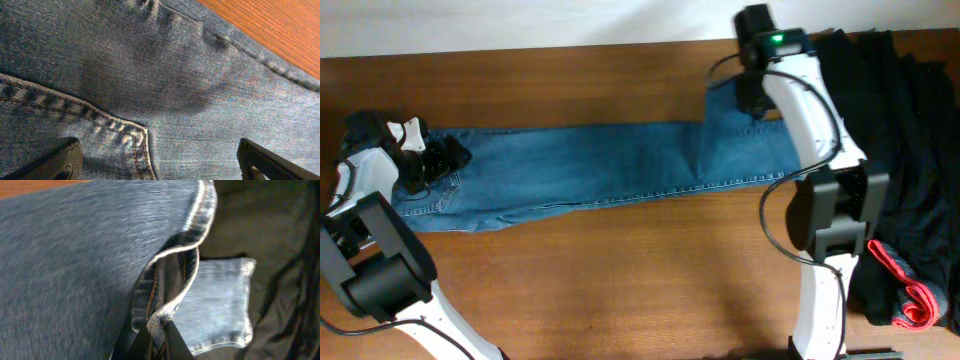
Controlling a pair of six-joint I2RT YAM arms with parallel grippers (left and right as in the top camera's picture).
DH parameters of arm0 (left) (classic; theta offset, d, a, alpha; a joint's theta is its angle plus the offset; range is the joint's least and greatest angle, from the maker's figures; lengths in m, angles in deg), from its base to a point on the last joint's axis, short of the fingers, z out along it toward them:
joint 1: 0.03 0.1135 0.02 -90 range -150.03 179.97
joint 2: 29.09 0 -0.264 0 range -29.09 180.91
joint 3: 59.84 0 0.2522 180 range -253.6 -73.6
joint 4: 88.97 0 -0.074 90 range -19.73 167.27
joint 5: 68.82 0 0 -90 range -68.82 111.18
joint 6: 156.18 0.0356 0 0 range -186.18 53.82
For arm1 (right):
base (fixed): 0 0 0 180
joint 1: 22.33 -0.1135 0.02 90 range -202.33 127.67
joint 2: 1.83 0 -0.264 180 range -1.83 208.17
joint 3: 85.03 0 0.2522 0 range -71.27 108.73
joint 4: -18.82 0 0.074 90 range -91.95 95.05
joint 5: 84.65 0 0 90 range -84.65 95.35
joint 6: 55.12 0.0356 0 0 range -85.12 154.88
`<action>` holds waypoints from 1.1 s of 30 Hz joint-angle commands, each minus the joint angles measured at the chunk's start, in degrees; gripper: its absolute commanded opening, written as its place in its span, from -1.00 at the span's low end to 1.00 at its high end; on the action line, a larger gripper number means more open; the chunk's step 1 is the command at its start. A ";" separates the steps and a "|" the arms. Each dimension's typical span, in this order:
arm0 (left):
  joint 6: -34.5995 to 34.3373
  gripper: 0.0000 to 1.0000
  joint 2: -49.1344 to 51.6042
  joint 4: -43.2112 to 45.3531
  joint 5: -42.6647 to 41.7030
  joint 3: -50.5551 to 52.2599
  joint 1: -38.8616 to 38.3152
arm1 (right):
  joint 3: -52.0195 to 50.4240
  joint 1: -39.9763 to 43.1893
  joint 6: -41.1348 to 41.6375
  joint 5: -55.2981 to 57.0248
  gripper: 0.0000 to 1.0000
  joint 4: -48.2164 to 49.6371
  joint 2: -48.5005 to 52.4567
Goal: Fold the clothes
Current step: 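Pull the held leg hem right toward the black clothes stack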
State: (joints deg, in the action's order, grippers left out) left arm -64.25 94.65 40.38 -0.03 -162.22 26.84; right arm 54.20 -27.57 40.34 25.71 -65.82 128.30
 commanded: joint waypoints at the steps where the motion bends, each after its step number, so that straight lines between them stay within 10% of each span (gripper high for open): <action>1: -0.17 0.98 3.65 -2.14 4.46 2.23 1.64 | 0.26 2.93 1.31 1.16 -0.92 -1.01 -0.55; 23: -0.17 0.98 3.65 -2.99 4.48 2.23 1.64 | 0.17 20.44 1.25 0.87 -0.86 -11.69 -0.50; 28: -0.17 0.98 3.65 -3.50 4.48 2.23 1.64 | 0.07 21.51 1.25 0.90 0.05 -11.69 -0.44; 33: -0.17 0.98 3.65 -3.74 4.48 2.23 1.64 | 0.07 21.77 1.25 0.90 0.13 -11.67 -0.44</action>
State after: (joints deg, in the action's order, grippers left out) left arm -63.76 94.65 39.33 -0.03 -162.44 26.84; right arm 54.20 -5.56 41.08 25.06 -77.47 128.30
